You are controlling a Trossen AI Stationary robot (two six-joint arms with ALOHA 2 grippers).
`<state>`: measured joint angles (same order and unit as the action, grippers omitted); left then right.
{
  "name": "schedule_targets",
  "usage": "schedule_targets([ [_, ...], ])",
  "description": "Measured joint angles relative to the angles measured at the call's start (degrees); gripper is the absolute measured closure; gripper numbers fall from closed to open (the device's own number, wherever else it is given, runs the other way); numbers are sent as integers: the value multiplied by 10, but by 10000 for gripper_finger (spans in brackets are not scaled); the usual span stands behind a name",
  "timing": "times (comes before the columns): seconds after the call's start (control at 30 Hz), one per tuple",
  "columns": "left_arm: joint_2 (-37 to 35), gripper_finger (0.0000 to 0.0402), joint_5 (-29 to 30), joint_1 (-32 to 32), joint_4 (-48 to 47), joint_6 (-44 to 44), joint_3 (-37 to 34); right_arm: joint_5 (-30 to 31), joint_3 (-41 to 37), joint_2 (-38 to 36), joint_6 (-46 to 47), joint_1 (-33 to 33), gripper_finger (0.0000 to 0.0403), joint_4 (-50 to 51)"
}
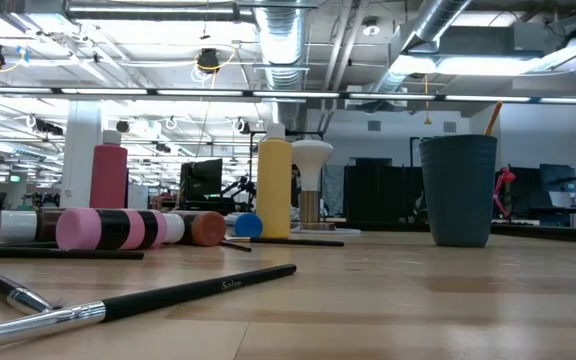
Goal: Pick & Place Paint Supplies
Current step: Put the top black gold paintbrush into the blue cup
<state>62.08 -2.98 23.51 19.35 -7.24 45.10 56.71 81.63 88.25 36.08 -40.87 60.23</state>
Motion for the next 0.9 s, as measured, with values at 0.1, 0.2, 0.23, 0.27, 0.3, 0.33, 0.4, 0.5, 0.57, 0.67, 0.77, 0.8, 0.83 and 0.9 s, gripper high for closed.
schedule_targets([
  [0.1,0,183,18,-1,1,-11,0,0,-57,-33,-116,25,381,-121],
  [0.2,0,183,38,-7,2,-29,0,-123,-165,-91,-269,74,383,-349],
  [0.23,0,183,41,-11,2,-30,0,-198,-210,-111,-322,97,383,-445],
  [0.27,0,183,41,-15,3,-30,0,-283,-256,-128,-362,121,383,-538],
  [0.3,0,183,42,-18,3,-29,0,-363,-297,-142,-389,145,383,-620],
  [0.33,0,183,42,-20,3,-29,0,-431,-335,-154,-402,171,383,-694],
  [0.4,0,183,43,-24,3,-28,0,-491,-388,-168,-390,210,381,-797],
  [0.5,0,183,44,-25,2,-29,0,-491,-411,-174,-321,257,380,-818],
  [0.57,0,183,47,-25,1,-33,0,-491,-411,-172,-281,279,381,-817],
  [0.67,0,183,81,-26,-1,-48,0,-491,-411,-156,-270,293,383,-841],
  [0.77,0,183,133,-37,-12,-62,0,-494,-411,-135,-285,297,383,-881],
  [0.8,0,183,152,-43,-14,-65,0,-493,-411,-129,-292,298,382,-893],
  [0.83,0,183,173,-49,-16,-70,0,-493,-411,-121,-298,301,382,-907],
  [0.9,0,183,205,-65,-22,-71,0,-492,-407,-110,-310,303,383,-914],
])
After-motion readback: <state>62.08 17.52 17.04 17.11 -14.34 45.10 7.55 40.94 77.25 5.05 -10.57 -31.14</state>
